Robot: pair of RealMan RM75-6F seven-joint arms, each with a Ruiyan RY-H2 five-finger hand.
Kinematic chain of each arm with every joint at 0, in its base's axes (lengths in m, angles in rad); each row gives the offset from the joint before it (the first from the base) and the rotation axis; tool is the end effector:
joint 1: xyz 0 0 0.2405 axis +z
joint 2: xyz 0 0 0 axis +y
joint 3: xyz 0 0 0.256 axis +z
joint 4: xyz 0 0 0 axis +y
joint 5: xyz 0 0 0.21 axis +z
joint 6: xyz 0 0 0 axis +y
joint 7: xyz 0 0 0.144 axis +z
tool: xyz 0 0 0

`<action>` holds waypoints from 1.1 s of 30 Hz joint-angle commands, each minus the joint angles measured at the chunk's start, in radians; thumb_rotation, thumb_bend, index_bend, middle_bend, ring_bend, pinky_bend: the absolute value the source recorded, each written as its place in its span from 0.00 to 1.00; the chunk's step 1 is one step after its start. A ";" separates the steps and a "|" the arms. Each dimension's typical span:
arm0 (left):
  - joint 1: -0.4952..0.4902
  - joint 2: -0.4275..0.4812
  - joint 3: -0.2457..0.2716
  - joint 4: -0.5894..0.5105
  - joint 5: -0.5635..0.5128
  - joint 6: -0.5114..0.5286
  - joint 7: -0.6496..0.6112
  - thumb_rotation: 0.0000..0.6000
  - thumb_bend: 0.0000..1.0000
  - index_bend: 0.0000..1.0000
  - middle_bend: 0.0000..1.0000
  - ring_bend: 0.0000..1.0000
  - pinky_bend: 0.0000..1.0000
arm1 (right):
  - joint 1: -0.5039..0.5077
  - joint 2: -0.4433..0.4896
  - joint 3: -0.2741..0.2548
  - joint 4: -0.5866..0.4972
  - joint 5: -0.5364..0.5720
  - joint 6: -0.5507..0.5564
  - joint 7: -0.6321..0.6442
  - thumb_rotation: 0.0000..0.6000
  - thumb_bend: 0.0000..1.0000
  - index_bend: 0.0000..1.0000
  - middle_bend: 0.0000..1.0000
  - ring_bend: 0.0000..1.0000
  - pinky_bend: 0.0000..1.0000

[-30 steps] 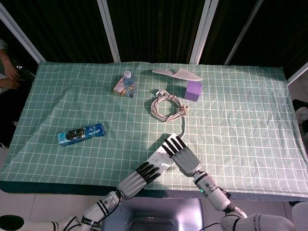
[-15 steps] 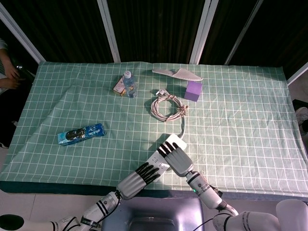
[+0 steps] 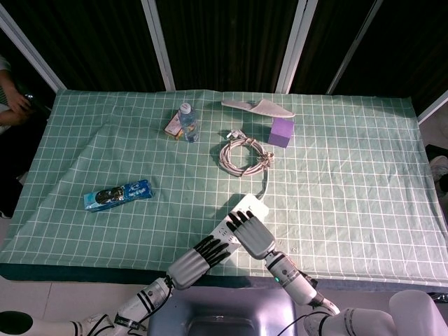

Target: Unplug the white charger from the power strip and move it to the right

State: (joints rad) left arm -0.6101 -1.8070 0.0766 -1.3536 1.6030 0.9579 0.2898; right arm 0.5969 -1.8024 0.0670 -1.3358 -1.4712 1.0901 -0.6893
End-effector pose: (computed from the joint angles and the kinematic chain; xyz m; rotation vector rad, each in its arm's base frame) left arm -0.1401 0.2144 -0.1201 -2.3587 -0.7721 -0.9843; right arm -0.1378 -0.2685 -0.0859 2.0547 -0.4186 0.8642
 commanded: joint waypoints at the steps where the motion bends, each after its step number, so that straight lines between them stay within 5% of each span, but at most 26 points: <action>1: -0.001 0.002 0.001 0.002 -0.001 0.000 -0.004 1.00 0.89 0.00 0.02 0.00 0.02 | -0.002 0.006 0.000 -0.008 0.006 -0.001 -0.007 1.00 0.38 0.44 0.32 0.30 0.49; 21: -0.002 0.008 0.013 0.006 -0.001 0.004 -0.014 1.00 0.89 0.00 0.02 0.00 0.02 | 0.001 -0.008 0.002 -0.004 0.012 0.013 -0.023 1.00 0.40 0.56 0.40 0.40 0.55; 33: -0.004 0.000 0.018 0.019 -0.001 0.001 -0.015 1.00 0.89 0.00 0.02 0.00 0.02 | -0.002 -0.021 -0.001 0.006 -0.007 0.039 -0.012 1.00 0.40 0.76 0.55 0.56 0.63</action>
State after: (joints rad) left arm -0.6140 -1.8063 0.0947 -1.3351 1.6024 0.9592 0.2746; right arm 0.5959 -1.8232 0.0661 -1.3296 -1.4770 1.1280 -0.7021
